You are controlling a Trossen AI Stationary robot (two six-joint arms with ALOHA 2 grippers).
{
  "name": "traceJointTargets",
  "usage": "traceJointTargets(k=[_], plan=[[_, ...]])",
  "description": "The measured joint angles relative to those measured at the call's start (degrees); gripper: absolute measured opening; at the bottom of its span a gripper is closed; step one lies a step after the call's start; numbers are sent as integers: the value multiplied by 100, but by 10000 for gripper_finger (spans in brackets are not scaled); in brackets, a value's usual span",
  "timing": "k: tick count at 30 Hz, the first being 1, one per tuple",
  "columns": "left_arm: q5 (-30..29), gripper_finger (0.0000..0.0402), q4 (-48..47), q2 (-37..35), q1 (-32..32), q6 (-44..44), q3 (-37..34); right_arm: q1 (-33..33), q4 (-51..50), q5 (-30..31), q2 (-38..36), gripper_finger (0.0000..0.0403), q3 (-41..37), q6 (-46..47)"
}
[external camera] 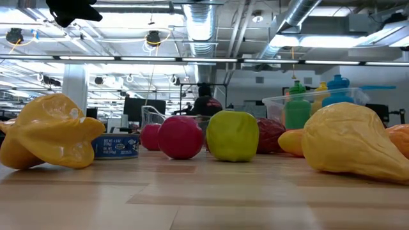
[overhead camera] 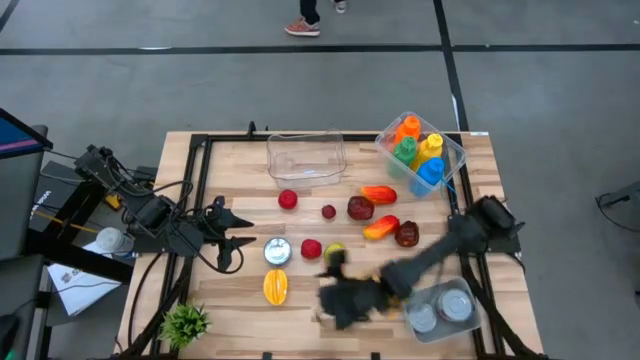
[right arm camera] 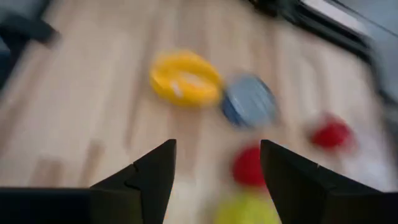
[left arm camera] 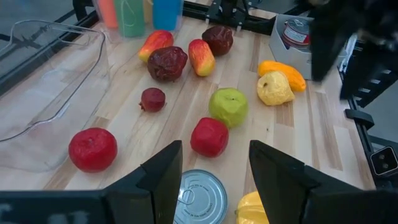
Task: Pick & Place Food Item
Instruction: Put the blue tuna can into the gray bin
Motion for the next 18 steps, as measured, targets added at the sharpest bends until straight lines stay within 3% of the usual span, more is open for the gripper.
traceJointTargets(k=[2, 4, 8, 13, 18], plan=[[50, 176, -15, -2, 0, 0, 0, -427, 796, -785, 7, 233, -159, -685], [211, 176, -66, -33, -2, 1, 0, -773, 1126, -1201, 75, 234, -192, -1144], [350, 176, -198, -170, -2, 2, 0, -1210, 1554, -1504, 422, 232, -164, -1920], [349, 176, -253, -357, -2, 20, 0, -1562, 2013, -2316, 1146, 227, 87, -2335], [348, 176, -241, -451, 12, 128, 0, -1774, 1896, -2428, 1848, 223, 547, -2705]])
